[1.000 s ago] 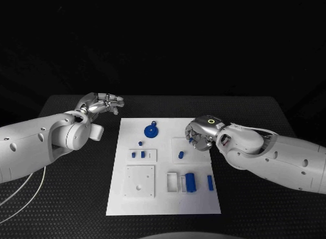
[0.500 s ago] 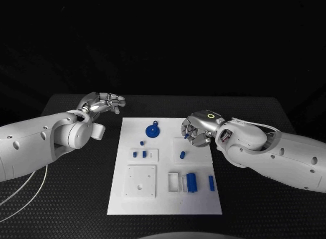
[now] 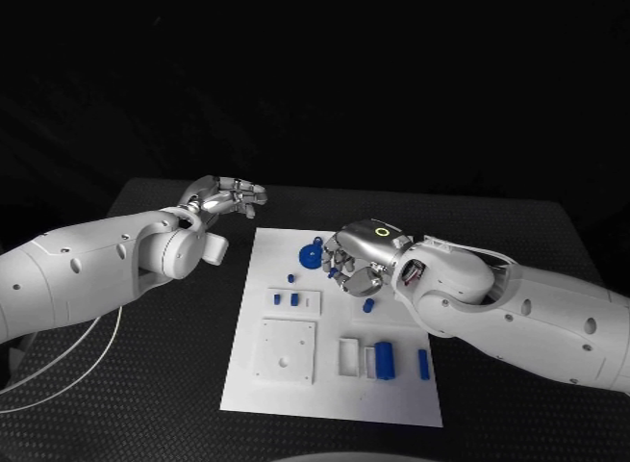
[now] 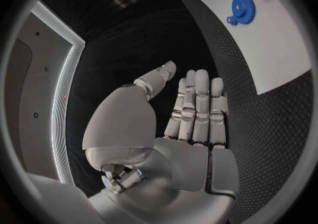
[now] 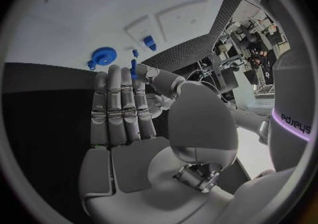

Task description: Assemble the parts on the task board

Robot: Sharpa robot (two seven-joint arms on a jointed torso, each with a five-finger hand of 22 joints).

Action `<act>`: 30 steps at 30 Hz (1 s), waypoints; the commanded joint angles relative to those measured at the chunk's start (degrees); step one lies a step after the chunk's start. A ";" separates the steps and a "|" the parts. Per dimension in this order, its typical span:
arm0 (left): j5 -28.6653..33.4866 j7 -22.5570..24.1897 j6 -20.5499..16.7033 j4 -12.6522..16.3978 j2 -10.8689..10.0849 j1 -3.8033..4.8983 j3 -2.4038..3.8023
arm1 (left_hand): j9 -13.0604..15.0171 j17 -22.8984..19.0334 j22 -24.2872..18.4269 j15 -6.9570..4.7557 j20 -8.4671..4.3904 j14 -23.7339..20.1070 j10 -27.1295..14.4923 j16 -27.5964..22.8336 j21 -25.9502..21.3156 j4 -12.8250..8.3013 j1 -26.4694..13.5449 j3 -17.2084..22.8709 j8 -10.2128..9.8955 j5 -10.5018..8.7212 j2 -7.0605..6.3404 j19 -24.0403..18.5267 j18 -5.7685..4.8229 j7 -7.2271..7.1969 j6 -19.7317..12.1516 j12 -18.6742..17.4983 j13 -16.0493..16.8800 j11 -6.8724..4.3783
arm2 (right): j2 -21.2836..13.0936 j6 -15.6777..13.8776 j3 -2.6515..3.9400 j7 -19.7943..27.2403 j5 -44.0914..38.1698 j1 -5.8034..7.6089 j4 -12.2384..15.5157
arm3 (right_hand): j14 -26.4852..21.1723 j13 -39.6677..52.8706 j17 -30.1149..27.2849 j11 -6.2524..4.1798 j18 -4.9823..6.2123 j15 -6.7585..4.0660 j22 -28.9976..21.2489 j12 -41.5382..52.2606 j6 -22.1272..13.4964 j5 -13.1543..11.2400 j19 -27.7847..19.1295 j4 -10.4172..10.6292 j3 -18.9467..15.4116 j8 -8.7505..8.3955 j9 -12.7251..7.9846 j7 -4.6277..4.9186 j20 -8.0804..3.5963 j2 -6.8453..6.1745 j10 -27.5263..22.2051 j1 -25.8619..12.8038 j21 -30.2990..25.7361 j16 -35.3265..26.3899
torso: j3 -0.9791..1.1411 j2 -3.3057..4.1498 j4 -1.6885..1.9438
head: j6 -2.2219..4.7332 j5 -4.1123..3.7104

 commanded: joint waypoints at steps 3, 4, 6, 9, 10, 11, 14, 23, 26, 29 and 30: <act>0.51 0.29 0.77 -0.83 0.91 0.08 0.04 | 0.09 0.08 0.07 0.00 -0.91 0.41 -0.26 -0.23 -0.28 -0.04 -0.56 -0.44 0.10 -0.25 0.06 0.52 0.57 0.13 -0.47 0.09 -0.09 0.02 | 2.19 0.89 -1.58 1.17 -1.01 -0.16 -0.34 | 0.14 0.19 0.20 0.02 0.38 0.01 0.08 -0.41 0.13 0.48 0.32 -0.14 -0.60 -0.26 0.14 0.04 -0.02 0.26 0.21 -0.51 0.39 -0.42 | -0.28 -0.37 0.05 | -0.43 2.45; 0.51 0.29 0.76 -0.93 1.03 0.08 0.04 | 0.10 0.08 0.07 0.00 -0.91 0.41 -0.27 -0.23 -0.29 -0.04 -0.56 -0.44 0.10 -0.26 0.05 0.52 0.57 0.13 -0.47 0.09 -0.09 0.02 | 2.55 0.84 -1.87 1.20 -1.12 -0.23 -0.44 | 0.14 0.22 0.22 0.02 0.38 0.01 0.08 -0.43 0.13 0.54 0.32 -0.15 -0.63 -0.27 0.16 0.04 -0.02 0.29 0.21 -0.52 0.39 -0.43 | -0.33 -0.44 0.08 | -0.53 2.81; 0.51 0.30 0.78 -1.25 1.45 0.08 0.04 | 0.10 0.09 0.07 0.01 -0.91 0.41 -0.27 -0.23 -0.30 -0.04 -0.56 -0.45 0.10 -0.26 0.05 0.52 0.57 0.13 -0.47 0.09 -0.09 0.02 | 3.32 0.79 -2.43 1.29 -1.48 -0.71 -0.55 | 0.15 0.28 0.28 0.02 0.38 0.01 0.07 -0.47 0.12 0.69 0.30 -0.21 -0.70 -0.30 0.20 0.05 -0.02 0.35 0.21 -0.55 0.40 -0.48 | -0.38 -0.46 0.13 | -0.58 3.29; 0.51 0.32 0.79 -1.33 1.75 0.08 0.04 | 0.10 0.09 0.08 0.01 -0.90 0.41 -0.28 -0.24 -0.31 -0.04 -0.55 -0.44 0.11 -0.26 0.05 0.52 0.57 0.13 -0.47 0.10 -0.09 0.02 | 4.54 0.76 -2.82 1.34 -2.01 -1.54 -0.79 | 0.15 0.33 0.33 0.03 0.38 0.01 0.07 -0.51 0.11 0.80 0.29 -0.25 -0.76 -0.32 0.24 0.05 -0.01 0.38 0.20 -0.56 0.40 -0.52 | -0.45 -0.49 0.23 | -0.60 3.76; 0.51 0.32 0.77 -1.33 1.87 0.08 0.04 | 0.10 0.09 0.08 0.01 -0.90 0.41 -0.28 -0.24 -0.31 -0.04 -0.55 -0.44 0.11 -0.26 0.05 0.52 0.57 0.13 -0.46 0.10 -0.09 0.02 | 5.01 0.77 -3.16 1.41 -2.31 -1.75 -0.93 | 0.15 0.35 0.35 0.03 0.38 0.02 0.07 -0.52 0.11 0.83 0.28 -0.26 -0.77 -0.33 0.25 0.05 -0.01 0.41 0.20 -0.57 0.40 -0.53 | -0.48 -0.51 0.24 | -0.72 4.15; 0.51 0.32 0.78 -1.38 1.95 0.08 0.04 | 0.10 0.09 0.08 0.01 -0.90 0.41 -0.28 -0.24 -0.32 -0.04 -0.55 -0.44 0.11 -0.26 0.05 0.52 0.57 0.13 -0.47 0.10 -0.09 0.02 | 5.29 0.80 -3.52 1.47 -2.40 -1.87 -1.00 | 0.15 0.36 0.36 0.03 0.38 0.02 0.07 -0.53 0.11 0.85 0.28 -0.28 -0.79 -0.34 0.26 0.05 -0.01 0.41 0.20 -0.58 0.40 -0.54 | -0.51 -0.53 0.26 | -0.91 4.49; 0.51 0.35 0.73 -1.52 2.21 0.08 0.03 | 0.11 0.10 0.09 0.01 -0.90 0.41 -0.29 -0.24 -0.33 -0.04 -0.53 -0.44 0.12 -0.26 0.05 0.52 0.57 0.13 -0.47 0.12 -0.09 0.02 | 5.93 0.93 -4.10 1.56 -3.02 -2.20 -1.09 | 0.16 0.40 0.39 0.03 0.38 0.02 0.07 -0.55 0.10 0.88 0.28 -0.31 -0.82 -0.35 0.29 0.05 -0.01 0.44 0.20 -0.59 0.41 -0.57 | -0.52 -0.51 0.35 | -1.36 5.13; 0.51 0.39 0.71 -1.58 2.61 0.08 0.04 | 0.12 0.11 0.10 0.02 -0.89 0.42 -0.30 -0.26 -0.37 -0.04 -0.52 -0.43 0.13 -0.26 0.05 0.53 0.57 0.13 -0.47 0.14 -0.09 0.03 | 7.18 1.04 -5.91 1.59 -4.63 -3.35 -1.93 | 0.17 0.48 0.47 0.03 0.38 0.02 0.06 -0.60 0.10 0.96 0.27 -0.38 -0.89 -0.38 0.35 0.06 -0.01 0.50 0.20 -0.60 0.43 -0.63 | -0.50 -0.44 0.20 | -2.13 6.41; 0.51 0.39 0.76 -1.62 2.77 0.08 0.04 | 0.12 0.12 0.11 0.02 -0.89 0.42 -0.31 -0.26 -0.38 -0.03 -0.52 -0.44 0.13 -0.26 0.05 0.53 0.57 0.13 -0.47 0.15 -0.09 0.03 | 7.62 1.04 -6.16 1.63 -5.05 -3.94 -2.32 | 0.17 0.52 0.50 0.03 0.38 0.02 0.06 -0.62 0.10 0.99 0.27 -0.41 -0.92 -0.40 0.37 0.06 -0.01 0.51 0.20 -0.60 0.43 -0.65 | -0.40 -0.39 0.21 | -2.53 6.87; 0.51 0.39 0.83 -1.64 2.95 0.08 0.04 | 0.12 0.12 0.12 0.02 -0.88 0.42 -0.32 -0.27 -0.39 -0.03 -0.52 -0.44 0.14 -0.26 0.05 0.53 0.57 0.13 -0.48 0.16 -0.09 0.03 | 7.63 1.41 -6.17 1.63 -5.22 -4.50 -2.35 | 0.18 0.54 0.52 0.03 0.38 0.02 0.06 -0.64 0.10 1.01 0.27 -0.43 -0.94 -0.40 0.39 0.06 -0.01 0.52 0.21 -0.60 0.44 -0.67 | -0.39 -0.41 0.28 | -2.88 7.13; 0.51 0.39 0.84 -1.64 2.96 0.08 0.04 | 0.13 0.12 0.12 0.02 -0.88 0.42 -0.32 -0.27 -0.40 -0.03 -0.53 -0.44 0.14 -0.26 0.05 0.53 0.57 0.13 -0.48 0.16 -0.09 0.03 | 7.60 1.42 -6.17 1.62 -5.26 -4.70 -2.35 | 0.18 0.56 0.53 0.03 0.38 0.02 0.06 -0.64 0.11 1.01 0.27 -0.43 -0.95 -0.41 0.40 0.06 -0.01 0.53 0.22 -0.61 0.44 -0.67 | -0.42 -0.42 0.30 | -2.93 7.15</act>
